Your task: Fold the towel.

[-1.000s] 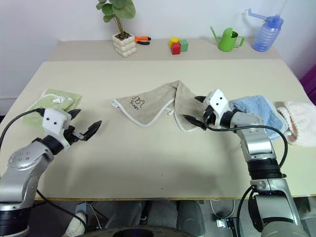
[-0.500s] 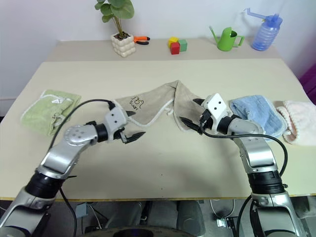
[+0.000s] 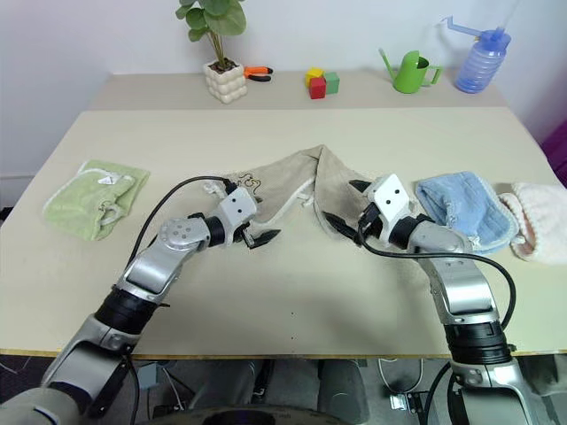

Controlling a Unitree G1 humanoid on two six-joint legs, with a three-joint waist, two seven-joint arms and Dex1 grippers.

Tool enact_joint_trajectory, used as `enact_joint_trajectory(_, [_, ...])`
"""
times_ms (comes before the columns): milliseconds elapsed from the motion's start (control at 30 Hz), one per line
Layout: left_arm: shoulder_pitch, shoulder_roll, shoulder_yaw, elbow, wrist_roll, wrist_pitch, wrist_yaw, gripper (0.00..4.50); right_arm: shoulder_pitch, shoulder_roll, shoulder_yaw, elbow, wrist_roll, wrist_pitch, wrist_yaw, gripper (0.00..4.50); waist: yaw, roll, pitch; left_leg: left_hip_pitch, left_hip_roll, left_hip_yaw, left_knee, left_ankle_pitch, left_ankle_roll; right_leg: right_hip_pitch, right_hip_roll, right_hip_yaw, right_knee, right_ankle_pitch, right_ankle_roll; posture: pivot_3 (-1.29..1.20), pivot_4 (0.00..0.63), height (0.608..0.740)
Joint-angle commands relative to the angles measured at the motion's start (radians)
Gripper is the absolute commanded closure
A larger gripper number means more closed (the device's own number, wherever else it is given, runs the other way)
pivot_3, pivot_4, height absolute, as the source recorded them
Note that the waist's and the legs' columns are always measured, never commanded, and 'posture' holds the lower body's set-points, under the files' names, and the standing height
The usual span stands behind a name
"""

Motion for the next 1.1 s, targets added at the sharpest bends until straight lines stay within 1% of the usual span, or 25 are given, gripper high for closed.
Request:
enact_joint_trajectory(33, [-0.007, 0.003, 0.001, 0.075, 0.046, -0.008, 0.021, 0.91, 0.002, 0.003, -0.013, -0.063, 0.019, 0.015, -0.015, 0.0, -0.001, 0.0, 0.0, 0.0, 0.0, 0.0, 0.0, 0.0, 0.0, 0.0, 0.0, 0.0, 0.0, 0.0, 0.0, 0.0, 0.15, 0.732])
enact_joint_trajectory(200, [-0.009, 0.006, 0.01, 0.08, 0.036, -0.024, 0.01, 3.35, 0.013, -0.007, -0.02, -0.099, 0.016, 0.041, -0.028, 0.0, -0.004, 0.0, 0.0, 0.001, 0.001, 0.0, 0.0, 0.0, 0.0, 0.0, 0.001, 0.0, 0.0, 0.0, 0.0, 0.0, 0.15, 0.732])
enact_joint_trajectory(233, [-0.009, 0.006, 0.015, 0.079, 0.034, -0.025, 0.01, 3.76, 0.015, -0.012, -0.019, -0.106, 0.013, 0.047, -0.03, 0.0, -0.004, 0.0, 0.0, 0.001, 0.001, 0.0, 0.0, 0.0, 0.0, 0.0, 0.001, 0.0, 0.0, 0.0, 0.0, 0.0, 0.15, 0.732])
enact_joint_trajectory(267, [-0.008, 0.007, 0.019, 0.078, 0.033, -0.026, 0.011, 4.32, 0.018, -0.016, -0.017, -0.113, 0.009, 0.05, -0.031, 0.0, -0.003, 0.0, 0.0, 0.001, 0.001, 0.0, 0.0, 0.0, 0.0, 0.0, 0.001, 0.001, 0.0, 0.0, 0.0, 0.0, 0.15, 0.732])
enact_joint_trajectory(300, [-0.009, 0.008, 0.025, 0.078, 0.033, -0.029, 0.014, 4.42, 0.022, -0.026, -0.015, -0.12, 0.002, 0.051, -0.027, 0.0, -0.003, 0.0, 0.0, 0.001, 0.001, 0.001, 0.0, 0.0, 0.0, 0.0, 0.001, 0.001, 0.0, 0.0, 0.0, 0.0, 0.15, 0.732])
enact_joint_trajectory(467, [-0.006, 0.007, 0.087, 0.051, 0.01, -0.079, 0.045, 4.42, 0.063, -0.099, 0.023, -0.166, -0.06, 0.033, 0.007, 0.0, -0.003, 0.0, 0.0, 0.0, 0.001, 0.001, 0.0, 0.0, 0.0, 0.0, 0.001, 0.001, 0.0, 0.0, 0.0, 0.0, 0.15, 0.732])
enact_joint_trajectory(567, [0.006, 0.008, 0.162, -0.025, -0.04, -0.053, 0.053, 4.42, 0.08, -0.162, 0.053, -0.195, -0.105, 0.023, 0.04, 0.0, -0.002, 0.0, 0.0, 0.0, 0.002, 0.003, 0.0, 0.0, 0.0, -0.002, 0.002, 0.003, 0.0, 0.0, 0.0, 0.0, 0.15, 0.732])
enact_joint_trajectory(633, [0.017, 0.019, 0.185, -0.061, -0.054, -0.035, 0.044, 4.42, 0.088, -0.192, 0.074, -0.203, -0.14, -0.009, 0.055, 0.0, -0.002, 0.0, 0.0, -0.001, 0.002, 0.003, 0.0, 0.0, 0.0, -0.002, 0.002, 0.003, 0.0, 0.0, 0.0, 0.0, 0.15, 0.732])
enact_joint_trajectory(733, [0.046, 0.049, 0.204, -0.114, -0.063, -0.02, 0.022, 4.42, 0.078, -0.256, 0.119, -0.137, -0.273, -0.134, 0.041, 0.0, -0.002, 0.0, 0.0, -0.001, 0.002, 0.004, 0.0, 0.0, 0.0, -0.002, 0.001, 0.003, 0.0, 0.0, 0.0, 0.0, 0.15, 0.732])
enact_joint_trajectory(900, [0.067, 0.066, 0.217, -0.135, -0.064, -0.002, 0.022, 4.42, 0.053, -0.342, 0.162, 0.011, -0.442, -0.356, 0.016, 0.0, -0.001, 0.0, 0.001, 0.0, 0.002, 0.005, 0.0, 0.0, 0.001, -0.002, 0.002, 0.004, 0.0, 0.0, 0.0, 0.0, 0.15, 0.732])
enact_joint_trajectory(1000, [0.073, 0.066, 0.219, -0.142, -0.066, 0.002, 0.025, 4.42, 0.021, -0.345, 0.193, 0.103, -0.517, -0.468, -0.024, 0.0, -0.002, 0.0, 0.001, 0.0, 0.002, 0.006, 0.0, 0.0, 0.001, -0.002, 0.002, 0.004, 0.0, 0.0, 0.0, 0.0, 0.15, 0.732])
enact_joint_trajectory(1100, [0.079, 0.063, 0.217, -0.153, -0.063, 0.008, 0.03, 4.42, -0.025, -0.307, 0.215, 0.163, -0.543, -0.528, -0.054, 0.0, -0.004, -0.001, 0.001, 0.001, 0.003, 0.008, 0.0, 0.0, 0.001, -0.002, 0.003, 0.007, 0.0, 0.0, 0.0, 0.0, 0.15, 0.732])
